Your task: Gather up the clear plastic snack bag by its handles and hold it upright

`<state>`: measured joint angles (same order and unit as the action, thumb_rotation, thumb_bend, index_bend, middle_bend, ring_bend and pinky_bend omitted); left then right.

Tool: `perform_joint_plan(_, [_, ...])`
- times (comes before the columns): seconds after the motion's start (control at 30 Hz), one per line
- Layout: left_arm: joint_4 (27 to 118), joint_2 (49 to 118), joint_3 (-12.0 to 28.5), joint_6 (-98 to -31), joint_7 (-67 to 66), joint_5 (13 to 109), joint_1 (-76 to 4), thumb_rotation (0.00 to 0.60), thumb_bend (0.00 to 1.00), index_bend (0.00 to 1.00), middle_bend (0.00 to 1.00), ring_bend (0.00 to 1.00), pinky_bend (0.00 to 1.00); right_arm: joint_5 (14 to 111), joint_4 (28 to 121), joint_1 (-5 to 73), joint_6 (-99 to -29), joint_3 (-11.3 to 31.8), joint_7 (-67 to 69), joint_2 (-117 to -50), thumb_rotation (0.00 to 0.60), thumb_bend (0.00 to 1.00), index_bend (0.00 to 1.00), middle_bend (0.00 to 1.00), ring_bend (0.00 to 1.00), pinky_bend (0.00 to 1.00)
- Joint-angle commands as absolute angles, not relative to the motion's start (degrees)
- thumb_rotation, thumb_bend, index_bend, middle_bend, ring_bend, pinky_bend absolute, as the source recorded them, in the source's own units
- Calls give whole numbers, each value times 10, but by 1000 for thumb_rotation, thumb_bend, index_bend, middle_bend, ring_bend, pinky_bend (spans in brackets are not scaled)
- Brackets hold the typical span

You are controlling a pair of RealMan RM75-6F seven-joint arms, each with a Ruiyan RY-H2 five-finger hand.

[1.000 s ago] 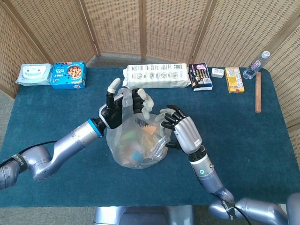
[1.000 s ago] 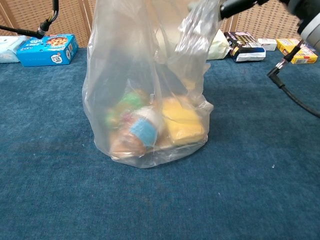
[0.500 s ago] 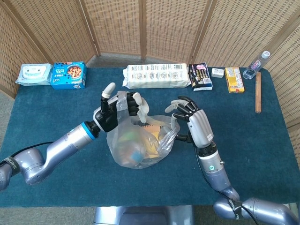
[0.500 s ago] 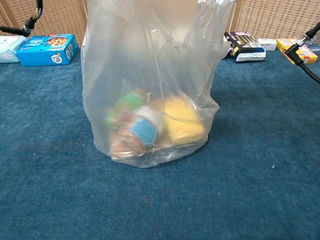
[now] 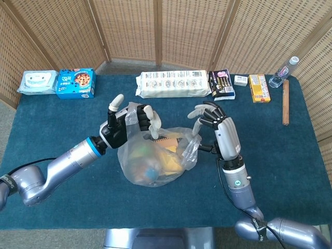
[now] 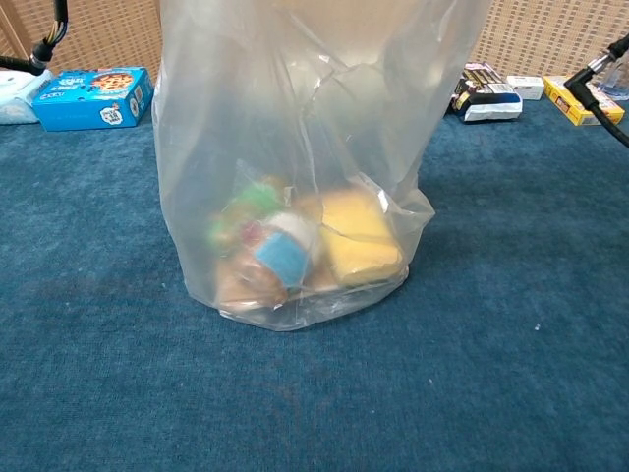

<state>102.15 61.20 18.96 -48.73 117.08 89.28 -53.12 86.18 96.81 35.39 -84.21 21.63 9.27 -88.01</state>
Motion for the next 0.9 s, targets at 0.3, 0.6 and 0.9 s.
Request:
perform_joint_plan(0.3, [1029,586,169,-504,1131,920,-540,0,202,487,478,450,450,838,999,362,-835,247,102,-861,600,329,650,433,323,193])
perform_joint_plan(0.6, [1031,583,157,-503,1087,905,-546,0,202,487,478,428,436,824,1009,368,-829,261,96,-850,600,329,651,433,324,193])
perform_joint_plan(0.9, [1035,585,155,-505,1055,887,-549,0,202,487,478,410,437,794,1025,380,-814,288,96,-832,600,329,650,433,324,194])
